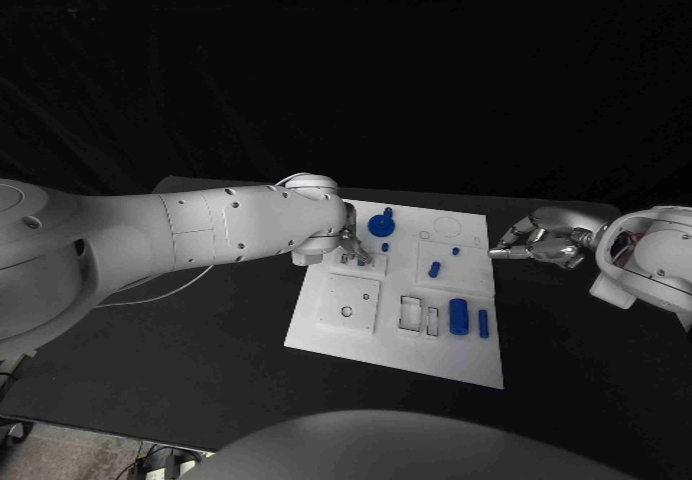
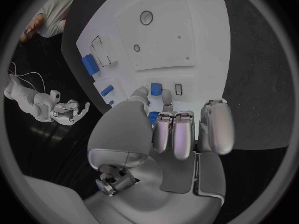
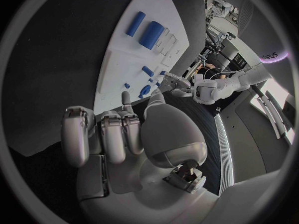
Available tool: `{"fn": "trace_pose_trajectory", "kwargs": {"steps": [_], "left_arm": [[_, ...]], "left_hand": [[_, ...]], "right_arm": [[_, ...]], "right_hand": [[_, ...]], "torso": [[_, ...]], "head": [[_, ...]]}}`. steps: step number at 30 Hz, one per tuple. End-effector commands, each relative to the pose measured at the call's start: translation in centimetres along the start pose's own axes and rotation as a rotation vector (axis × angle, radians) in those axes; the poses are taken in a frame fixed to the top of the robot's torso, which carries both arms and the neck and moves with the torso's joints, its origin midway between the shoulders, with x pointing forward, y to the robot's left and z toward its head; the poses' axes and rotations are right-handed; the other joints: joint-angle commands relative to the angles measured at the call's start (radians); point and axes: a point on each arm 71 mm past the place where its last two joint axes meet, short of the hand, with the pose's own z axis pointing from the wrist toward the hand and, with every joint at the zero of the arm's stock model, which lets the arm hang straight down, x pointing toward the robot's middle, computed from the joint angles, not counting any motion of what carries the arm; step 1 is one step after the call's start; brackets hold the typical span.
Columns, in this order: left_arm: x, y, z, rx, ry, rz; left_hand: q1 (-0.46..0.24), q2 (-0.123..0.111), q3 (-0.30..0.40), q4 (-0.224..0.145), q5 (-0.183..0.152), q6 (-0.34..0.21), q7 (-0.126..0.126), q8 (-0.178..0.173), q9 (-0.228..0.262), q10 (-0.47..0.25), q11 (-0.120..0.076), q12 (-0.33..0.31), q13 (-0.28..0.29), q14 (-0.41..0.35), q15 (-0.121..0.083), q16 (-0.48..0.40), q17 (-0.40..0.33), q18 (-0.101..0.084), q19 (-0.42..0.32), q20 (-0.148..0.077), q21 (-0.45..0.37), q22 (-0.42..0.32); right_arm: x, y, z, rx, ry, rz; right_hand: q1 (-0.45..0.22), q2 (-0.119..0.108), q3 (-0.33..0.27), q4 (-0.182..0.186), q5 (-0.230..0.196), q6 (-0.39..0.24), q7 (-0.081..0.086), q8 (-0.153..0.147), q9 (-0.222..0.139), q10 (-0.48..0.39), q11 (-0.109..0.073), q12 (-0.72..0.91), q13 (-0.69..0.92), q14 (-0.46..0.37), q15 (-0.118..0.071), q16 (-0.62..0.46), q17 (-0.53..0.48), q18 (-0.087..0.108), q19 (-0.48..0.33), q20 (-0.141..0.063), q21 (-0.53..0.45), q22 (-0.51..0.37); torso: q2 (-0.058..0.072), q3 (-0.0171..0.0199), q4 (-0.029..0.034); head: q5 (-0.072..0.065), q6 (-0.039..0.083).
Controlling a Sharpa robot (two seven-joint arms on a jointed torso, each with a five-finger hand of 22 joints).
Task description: Assemble the parts on the task board
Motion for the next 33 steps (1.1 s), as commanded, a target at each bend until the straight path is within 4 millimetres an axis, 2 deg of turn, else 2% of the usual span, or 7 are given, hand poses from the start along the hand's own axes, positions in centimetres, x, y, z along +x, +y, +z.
{"fn": "trace_pose_trajectory", "kwargs": {"steps": [1, 16, 28, 33], "left_arm": [[0.18, -0.35, 0.12, 0.017, 0.013, -0.009], [0.28, -0.31, 0.75, -0.004, 0.022, -0.004], [0.55, -0.69, 0.83, 0.015, 0.029, -0.002], [0.53, -0.74, 0.88, 0.020, 0.028, -0.006]], "left_hand": [[0.006, -0.002, 0.005, 0.004, 0.000, 0.007, 0.000, -0.010, -0.007, 0.106, -0.003, 0.003, 0.263, 0.103, -0.007, 0.002, 0.263, 0.011, 0.034, -0.005, -0.003, 0.206], [0.039, 0.008, 0.024, -0.005, 0.017, 0.022, -0.002, -0.033, -0.039, 0.106, -0.003, 0.003, 0.263, 0.103, -0.007, 0.002, 0.263, 0.012, 0.033, -0.004, -0.009, 0.205], [0.123, 0.007, 0.075, -0.040, 0.044, 0.058, -0.016, -0.042, -0.065, 0.106, -0.015, 0.003, 0.263, 0.103, -0.016, 0.002, 0.263, 0.011, 0.036, -0.012, -0.003, 0.207], [0.151, -0.001, 0.107, -0.051, 0.081, 0.079, -0.022, -0.058, -0.087, 0.106, -0.021, 0.003, 0.263, 0.103, -0.021, 0.002, 0.263, 0.011, 0.038, -0.017, -0.002, 0.208]], "right_arm": [[0.14, 0.02, 0.00, -0.001, 0.013, -0.004], [0.17, 0.02, -0.06, -0.002, 0.013, -0.004], [0.17, 0.00, -0.08, -0.001, 0.012, -0.003], [0.16, 0.00, -0.08, -0.001, 0.012, -0.003]], "right_hand": [[0.008, 0.000, -0.006, -0.001, 0.003, 0.004, -0.001, -0.006, -0.001, 0.104, -0.007, -0.003, 0.261, 0.104, -0.003, 0.003, 0.264, 0.020, -0.007, 0.002, -0.006, 0.206], [0.009, 0.001, -0.005, -0.001, 0.008, 0.005, -0.001, -0.007, -0.001, 0.104, -0.007, -0.003, 0.261, 0.104, -0.004, 0.003, 0.264, 0.020, -0.006, 0.002, -0.006, 0.206], [0.010, 0.002, -0.005, -0.002, 0.009, 0.005, -0.001, -0.007, -0.001, 0.104, -0.007, -0.003, 0.261, 0.104, -0.004, 0.003, 0.264, 0.020, -0.007, 0.002, -0.007, 0.206], [0.010, 0.002, -0.005, -0.002, 0.010, 0.005, -0.001, -0.007, -0.001, 0.104, -0.007, -0.003, 0.261, 0.104, -0.004, 0.003, 0.264, 0.020, -0.007, 0.002, -0.007, 0.206]], "torso": [[0.001, -0.0003, 0.0000], [0.000, -0.0002, -0.0002], [0.000, 0.0000, -0.0001], [0.000, 0.0002, -0.0001]], "head": [[-0.001, 0.000], [-0.001, 0.000], [-0.001, 0.000], [-0.002, 0.000]]}}
